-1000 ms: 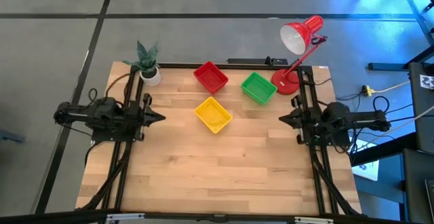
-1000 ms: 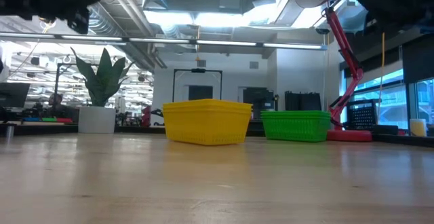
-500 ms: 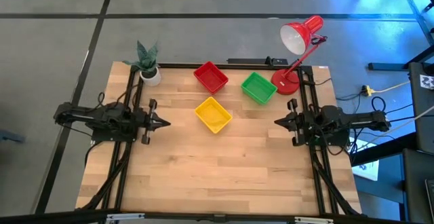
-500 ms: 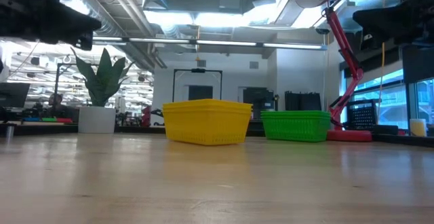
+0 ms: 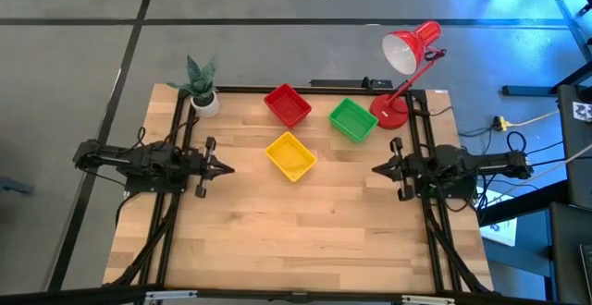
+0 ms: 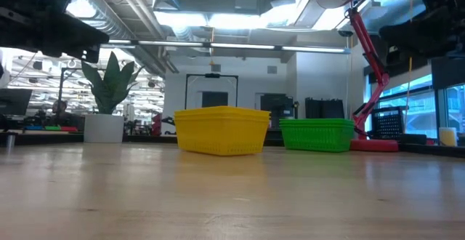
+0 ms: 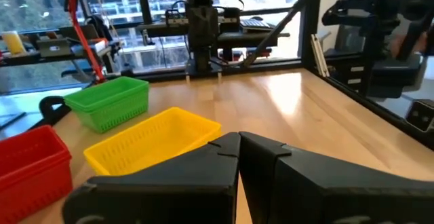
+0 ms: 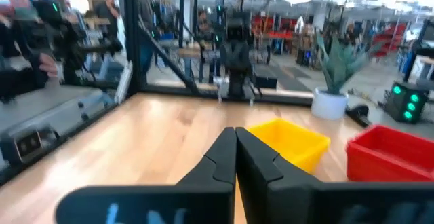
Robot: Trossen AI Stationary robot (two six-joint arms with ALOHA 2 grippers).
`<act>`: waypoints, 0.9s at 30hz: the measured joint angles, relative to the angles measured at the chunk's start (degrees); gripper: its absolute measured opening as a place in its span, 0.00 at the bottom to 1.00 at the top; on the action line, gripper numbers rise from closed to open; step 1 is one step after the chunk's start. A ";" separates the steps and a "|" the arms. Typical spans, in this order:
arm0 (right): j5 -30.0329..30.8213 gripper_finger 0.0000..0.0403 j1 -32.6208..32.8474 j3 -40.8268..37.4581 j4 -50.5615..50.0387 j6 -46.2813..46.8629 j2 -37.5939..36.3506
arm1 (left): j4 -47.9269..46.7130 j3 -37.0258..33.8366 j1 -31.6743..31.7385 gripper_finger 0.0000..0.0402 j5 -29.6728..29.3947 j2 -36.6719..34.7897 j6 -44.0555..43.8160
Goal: Stack baskets by color
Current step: Return to Home Position
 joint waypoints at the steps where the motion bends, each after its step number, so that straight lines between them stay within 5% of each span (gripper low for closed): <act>1: 0.35 0.02 0.00 0.00 -1.13 -0.35 0.00 | 0.01 0.00 -0.01 0.00 -0.38 0.00 -0.08; 27: 0.54 0.04 0.00 0.02 -1.18 -1.48 0.00 | 0.07 0.00 0.00 0.00 -1.42 0.00 -0.31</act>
